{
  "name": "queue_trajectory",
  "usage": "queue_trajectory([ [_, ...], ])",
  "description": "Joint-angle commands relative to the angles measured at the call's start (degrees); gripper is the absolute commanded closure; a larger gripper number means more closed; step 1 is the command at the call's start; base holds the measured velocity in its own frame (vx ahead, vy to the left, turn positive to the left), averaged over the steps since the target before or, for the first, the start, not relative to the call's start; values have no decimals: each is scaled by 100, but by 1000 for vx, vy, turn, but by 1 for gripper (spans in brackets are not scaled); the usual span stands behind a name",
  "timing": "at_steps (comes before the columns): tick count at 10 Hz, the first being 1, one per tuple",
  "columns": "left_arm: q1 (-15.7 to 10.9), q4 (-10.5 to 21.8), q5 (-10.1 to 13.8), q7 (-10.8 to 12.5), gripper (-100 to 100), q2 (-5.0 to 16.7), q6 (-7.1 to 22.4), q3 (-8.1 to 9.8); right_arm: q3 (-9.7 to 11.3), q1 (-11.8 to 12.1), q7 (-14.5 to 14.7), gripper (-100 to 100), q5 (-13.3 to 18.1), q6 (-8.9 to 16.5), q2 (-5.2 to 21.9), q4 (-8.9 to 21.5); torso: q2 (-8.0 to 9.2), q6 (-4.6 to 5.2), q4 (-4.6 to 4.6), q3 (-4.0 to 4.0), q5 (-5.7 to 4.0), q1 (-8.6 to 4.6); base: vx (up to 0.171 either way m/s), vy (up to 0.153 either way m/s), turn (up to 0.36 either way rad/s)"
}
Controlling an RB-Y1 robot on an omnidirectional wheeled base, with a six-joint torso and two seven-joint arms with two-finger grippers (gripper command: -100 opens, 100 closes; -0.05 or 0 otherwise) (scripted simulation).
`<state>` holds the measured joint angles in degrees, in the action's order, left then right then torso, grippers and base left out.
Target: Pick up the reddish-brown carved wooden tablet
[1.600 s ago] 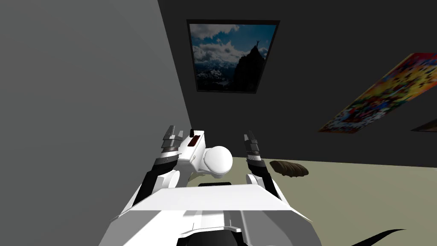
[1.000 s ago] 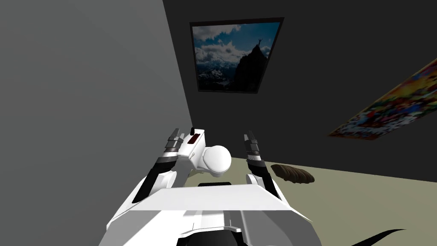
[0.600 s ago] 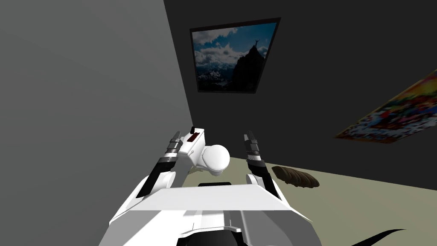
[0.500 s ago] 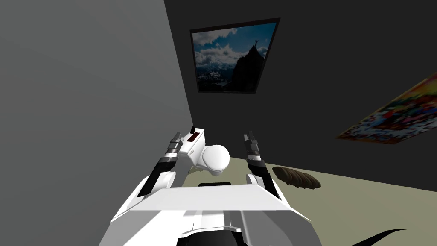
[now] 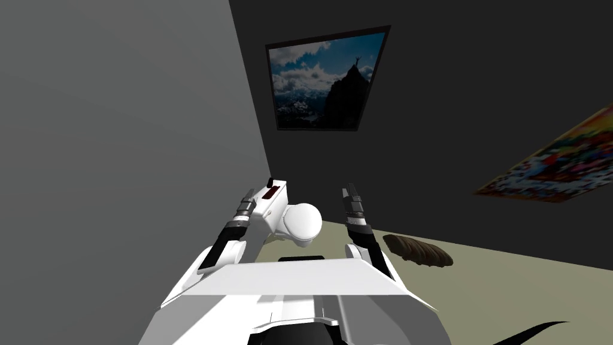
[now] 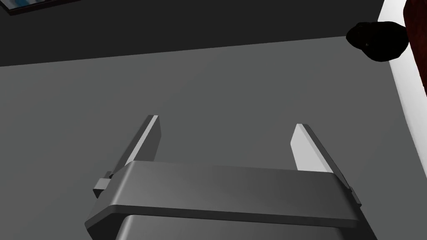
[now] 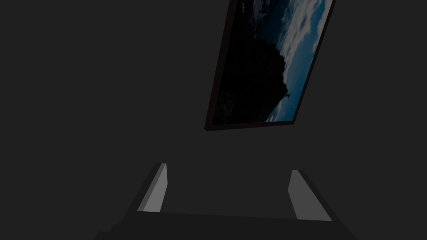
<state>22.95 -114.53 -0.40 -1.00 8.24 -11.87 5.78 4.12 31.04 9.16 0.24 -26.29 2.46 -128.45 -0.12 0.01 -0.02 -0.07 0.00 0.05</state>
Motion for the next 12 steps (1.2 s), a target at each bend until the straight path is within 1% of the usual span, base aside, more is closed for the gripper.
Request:
queue_trajectory([
  [1, 3, 207, 5, -13, -100, 0, 128, 4, 0, 0, 0, 0, 0, 0, 0, 0, 0, 0, 0, 0, 0, 0, 30, 40, -15],
  [3, -7, 568, 67, -96, -100, -16, 386, -23, -1, 0, 0, 0, 0, 0, 1, 0, -13, 0, -3, -7, 5, 22, 67, 88, -33],
  [6, -2, 842, 144, -197, -100, -72, 597, -70, -1, 1, 0, 0, 0, 0, 1, 0, -20, 0, -4, -12, 6, 24, 66, 78, -35],
  [7, 1, 1012, 200, -269, -100, -155, 728, -109, -1, 1, 0, 0, 0, 0, 1, 0, -18, 0, -4, -11, 5, 23, 82, 103, -44],
  [8, -2, 1161, 251, -335, -100, -297, 840, -148, -1, 1, 0, 0, 0, 0, 1, 0, -24, 0, -5, -14, 7, 32, 119, 98, -82],
  [10, -13, 1282, 293, -387, -100, -501, 924, -184, -1, 1, 0, 0, 0, 0, 1, 0, -38, 0, -8, -22, 6, 28, 106, 85, -41],
  [12, -34, 1354, 320, -419, -100, -713, 973, -212, -1, 1, 0, 0, 0, 0, 1, 0, -26, 0, -6, -16, 4, 14, 68, 42, -32],
])
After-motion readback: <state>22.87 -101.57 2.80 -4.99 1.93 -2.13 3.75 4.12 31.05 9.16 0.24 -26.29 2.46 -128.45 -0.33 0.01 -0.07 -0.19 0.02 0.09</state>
